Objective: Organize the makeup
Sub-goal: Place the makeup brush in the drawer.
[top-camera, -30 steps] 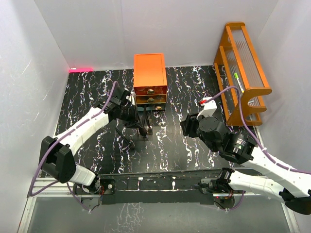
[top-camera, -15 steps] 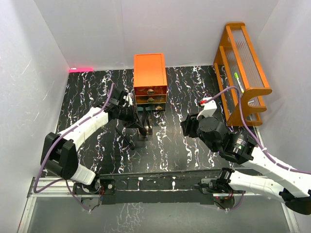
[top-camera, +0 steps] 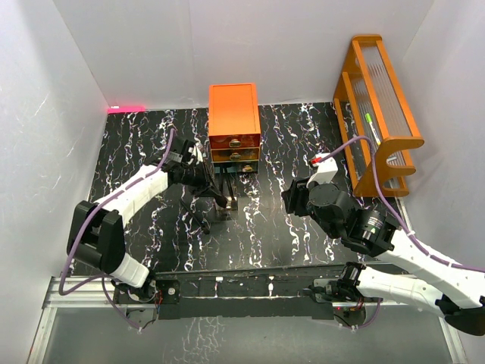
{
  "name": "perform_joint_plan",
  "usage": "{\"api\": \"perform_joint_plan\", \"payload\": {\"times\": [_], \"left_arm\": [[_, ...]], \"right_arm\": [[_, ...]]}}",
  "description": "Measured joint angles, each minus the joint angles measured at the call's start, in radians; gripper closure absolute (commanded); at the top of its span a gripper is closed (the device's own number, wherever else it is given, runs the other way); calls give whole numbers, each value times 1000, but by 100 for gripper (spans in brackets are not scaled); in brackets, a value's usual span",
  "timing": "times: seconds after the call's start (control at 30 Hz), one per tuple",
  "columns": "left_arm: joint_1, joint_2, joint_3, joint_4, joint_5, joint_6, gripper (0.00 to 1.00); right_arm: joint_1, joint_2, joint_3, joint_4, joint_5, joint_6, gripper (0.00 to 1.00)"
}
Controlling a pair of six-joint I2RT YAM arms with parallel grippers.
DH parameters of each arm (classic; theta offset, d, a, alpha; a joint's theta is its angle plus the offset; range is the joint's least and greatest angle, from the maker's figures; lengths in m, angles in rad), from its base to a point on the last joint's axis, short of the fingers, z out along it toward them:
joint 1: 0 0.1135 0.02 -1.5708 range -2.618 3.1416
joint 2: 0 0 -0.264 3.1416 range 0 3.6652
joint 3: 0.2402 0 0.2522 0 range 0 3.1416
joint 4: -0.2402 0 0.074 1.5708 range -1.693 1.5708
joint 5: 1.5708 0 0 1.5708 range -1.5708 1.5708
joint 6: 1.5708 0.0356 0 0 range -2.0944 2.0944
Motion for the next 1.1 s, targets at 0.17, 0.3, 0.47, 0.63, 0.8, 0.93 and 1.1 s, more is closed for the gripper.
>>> {"api": "perform_joint_plan", "payload": {"times": [0.17, 0.3, 0.47, 0.63, 0.8, 0.93, 1.1], "left_arm": [[19, 40, 0, 26, 9, -1, 100], [25, 72, 0, 44, 14, -3, 100], [30, 93, 8, 56, 10, -3, 100], [31, 116, 51, 71, -6, -2, 100], [31, 152, 87, 80, -29, 8, 100], [31, 176, 101, 77, -48, 21, 85], [31, 197, 135, 65, -71, 44, 60]], "right_arm": [[0, 0, 0, 0, 0, 5, 54], [0, 0, 0, 0, 0, 7, 54], [0, 0, 0, 0, 0, 7, 54], [0, 1, 0, 0, 0, 8, 54], [0, 1, 0, 0, -1, 11, 54], [0, 1, 0, 0, -1, 12, 54], [0, 3, 0, 0, -4, 14, 54]]}}
